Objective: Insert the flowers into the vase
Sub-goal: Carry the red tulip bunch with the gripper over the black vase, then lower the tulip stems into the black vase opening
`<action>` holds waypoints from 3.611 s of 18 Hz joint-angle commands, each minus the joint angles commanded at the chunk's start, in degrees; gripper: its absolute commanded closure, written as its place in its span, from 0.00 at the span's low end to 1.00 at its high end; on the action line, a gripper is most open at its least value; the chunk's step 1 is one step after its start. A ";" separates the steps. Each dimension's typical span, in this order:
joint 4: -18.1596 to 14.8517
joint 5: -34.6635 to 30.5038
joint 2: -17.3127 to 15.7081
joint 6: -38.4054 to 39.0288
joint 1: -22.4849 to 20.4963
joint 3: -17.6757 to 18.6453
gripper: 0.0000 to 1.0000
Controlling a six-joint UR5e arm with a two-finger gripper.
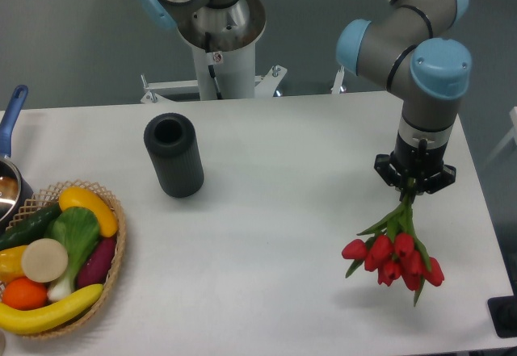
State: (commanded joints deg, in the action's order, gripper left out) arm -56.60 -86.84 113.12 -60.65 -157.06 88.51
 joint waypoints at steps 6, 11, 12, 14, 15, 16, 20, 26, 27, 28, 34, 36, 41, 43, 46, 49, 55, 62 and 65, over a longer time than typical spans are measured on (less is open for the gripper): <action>0.70 5.25 -1.14 1.05 2.46 -0.35 1.00; 12.10 15.44 -4.12 7.03 3.95 3.06 1.00; 14.04 18.60 -5.00 7.12 4.13 4.47 1.00; 15.12 24.84 -6.93 7.12 4.13 7.02 1.00; 15.12 27.66 -8.08 7.03 4.13 8.42 1.00; 15.20 31.43 -9.83 6.95 4.22 10.35 1.00; 15.12 42.25 -13.96 7.21 5.10 13.53 1.00; 15.21 57.71 -22.67 6.94 6.07 21.43 1.00; 15.21 60.09 -23.63 7.03 5.98 22.75 1.00; 15.21 60.90 -25.04 6.77 5.98 24.33 1.00; 16.79 68.53 -31.72 6.68 5.54 32.77 1.00; 16.87 69.96 -32.78 6.68 5.19 34.53 1.00; 16.88 72.42 -35.23 6.50 5.10 38.04 1.00; 17.05 72.60 -36.73 5.46 4.40 39.72 1.00; 17.05 72.77 -37.71 3.52 4.22 41.57 1.00; 17.05 72.69 -37.79 2.38 4.13 42.10 1.00; 17.05 72.69 -37.62 0.97 4.13 43.33 0.99; 17.05 72.51 -36.56 -2.37 4.22 45.70 0.96; 17.05 72.42 -36.04 -5.43 4.22 47.28 0.95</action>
State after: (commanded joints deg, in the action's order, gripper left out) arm -39.55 -14.41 77.08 -66.08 -152.84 135.78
